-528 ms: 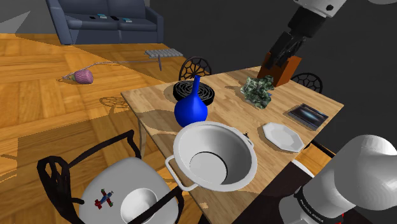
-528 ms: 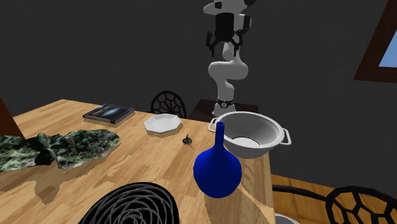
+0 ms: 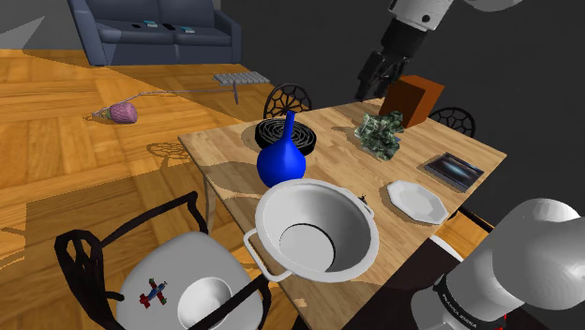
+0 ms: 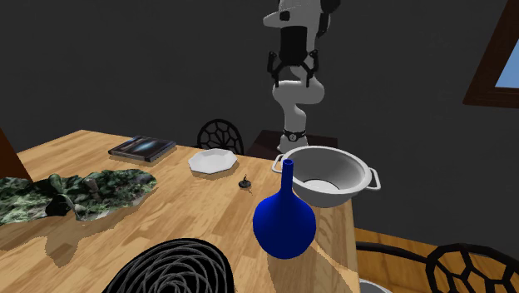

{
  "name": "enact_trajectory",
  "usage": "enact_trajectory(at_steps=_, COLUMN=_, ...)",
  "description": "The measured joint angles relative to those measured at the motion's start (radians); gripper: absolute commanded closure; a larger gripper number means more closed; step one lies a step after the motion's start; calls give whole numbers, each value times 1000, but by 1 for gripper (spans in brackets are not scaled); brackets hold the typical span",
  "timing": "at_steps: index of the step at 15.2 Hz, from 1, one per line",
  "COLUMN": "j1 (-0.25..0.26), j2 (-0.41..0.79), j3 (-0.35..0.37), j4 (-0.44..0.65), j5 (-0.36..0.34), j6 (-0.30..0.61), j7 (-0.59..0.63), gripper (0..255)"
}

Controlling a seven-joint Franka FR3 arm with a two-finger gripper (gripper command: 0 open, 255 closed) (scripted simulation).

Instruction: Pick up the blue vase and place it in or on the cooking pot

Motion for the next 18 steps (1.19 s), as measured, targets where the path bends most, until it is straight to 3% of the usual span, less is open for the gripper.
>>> enact_trajectory(at_steps=8, j1=4, j2=343, j3=37, j4=203, j5=-20, j6=84, j7=42, gripper=0)
enact_trajectory(at_steps=18, j1=19, j2=768, j3=56, j4=567, j5=-73, j6=71, j7=94, gripper=0)
